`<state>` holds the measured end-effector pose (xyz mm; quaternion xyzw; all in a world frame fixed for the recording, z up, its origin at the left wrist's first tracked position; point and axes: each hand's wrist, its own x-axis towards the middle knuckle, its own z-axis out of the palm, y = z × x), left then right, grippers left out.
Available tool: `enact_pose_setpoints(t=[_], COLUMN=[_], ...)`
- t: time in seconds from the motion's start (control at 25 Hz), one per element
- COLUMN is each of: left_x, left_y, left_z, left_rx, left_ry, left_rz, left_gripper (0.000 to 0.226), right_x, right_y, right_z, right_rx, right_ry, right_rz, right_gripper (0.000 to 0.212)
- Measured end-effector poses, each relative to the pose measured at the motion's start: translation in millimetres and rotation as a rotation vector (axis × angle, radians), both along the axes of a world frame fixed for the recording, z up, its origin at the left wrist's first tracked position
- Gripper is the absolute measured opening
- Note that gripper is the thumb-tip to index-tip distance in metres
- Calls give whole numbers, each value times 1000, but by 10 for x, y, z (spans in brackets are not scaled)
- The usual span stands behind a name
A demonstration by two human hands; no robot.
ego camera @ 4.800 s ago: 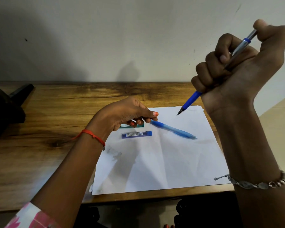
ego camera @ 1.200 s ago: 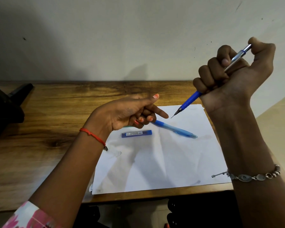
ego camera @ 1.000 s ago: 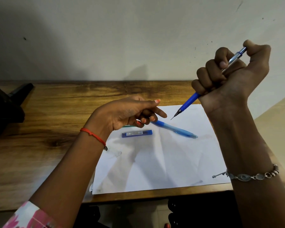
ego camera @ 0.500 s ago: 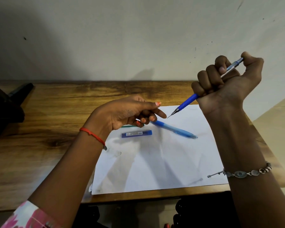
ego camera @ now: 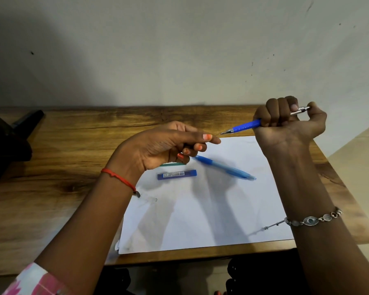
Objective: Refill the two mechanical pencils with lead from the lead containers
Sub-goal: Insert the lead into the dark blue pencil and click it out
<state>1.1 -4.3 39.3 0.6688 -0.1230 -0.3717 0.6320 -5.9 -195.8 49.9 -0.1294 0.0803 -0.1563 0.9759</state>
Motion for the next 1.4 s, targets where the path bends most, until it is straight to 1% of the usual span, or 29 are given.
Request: enact_pose_setpoints(t=[0.2, 0.36, 1.4], left_x=[4, -2, -8], left_y=[-5, -14, -71], left_z=[-14, -21, -14], left_rx=[30, 15, -8], left_ry=[-39, -29, 19], left_rz=[-9, 16, 104], left_gripper=[18, 17, 15], right_x=[11, 16, 23], right_y=[-6, 13, 16], right_z=[-20, -20, -19], right_rx=[17, 11, 8], right_ry=[37, 51, 55], right_rz=[-46, -58, -61], right_gripper=[24, 21, 23])
